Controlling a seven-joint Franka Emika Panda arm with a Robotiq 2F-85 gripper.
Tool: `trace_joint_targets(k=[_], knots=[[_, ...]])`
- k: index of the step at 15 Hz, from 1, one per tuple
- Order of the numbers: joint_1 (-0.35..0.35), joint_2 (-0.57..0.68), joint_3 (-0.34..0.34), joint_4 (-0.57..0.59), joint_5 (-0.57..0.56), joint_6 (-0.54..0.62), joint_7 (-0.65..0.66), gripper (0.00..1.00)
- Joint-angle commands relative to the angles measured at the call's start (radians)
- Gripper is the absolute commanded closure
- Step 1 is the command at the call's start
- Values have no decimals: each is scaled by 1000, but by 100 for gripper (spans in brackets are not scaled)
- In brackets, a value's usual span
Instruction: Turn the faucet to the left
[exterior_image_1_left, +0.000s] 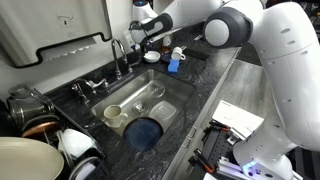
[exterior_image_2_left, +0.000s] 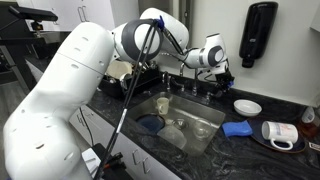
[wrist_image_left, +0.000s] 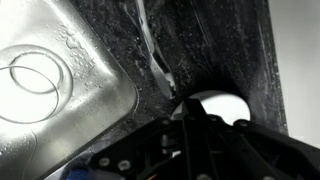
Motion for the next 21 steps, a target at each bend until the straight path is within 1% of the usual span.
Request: trace_joint_targets(k=[1, 3, 7, 13, 15, 16, 18, 21], knots=[[-14, 3, 30, 2, 19, -2, -53, 100], [-24, 0, 49, 9, 33, -48, -105, 100], [-54, -11, 81, 21, 71, -125, -250, 100], [-88, -4, 116, 81, 136, -399, -464, 100], [-93, -2, 127, 88, 169, -449, -506, 100], [-93, -1, 129, 90, 184, -459, -509, 100], [-74, 2, 112, 90, 181, -462, -472, 100], [-48, -9, 77, 68, 147, -408, -386, 100]])
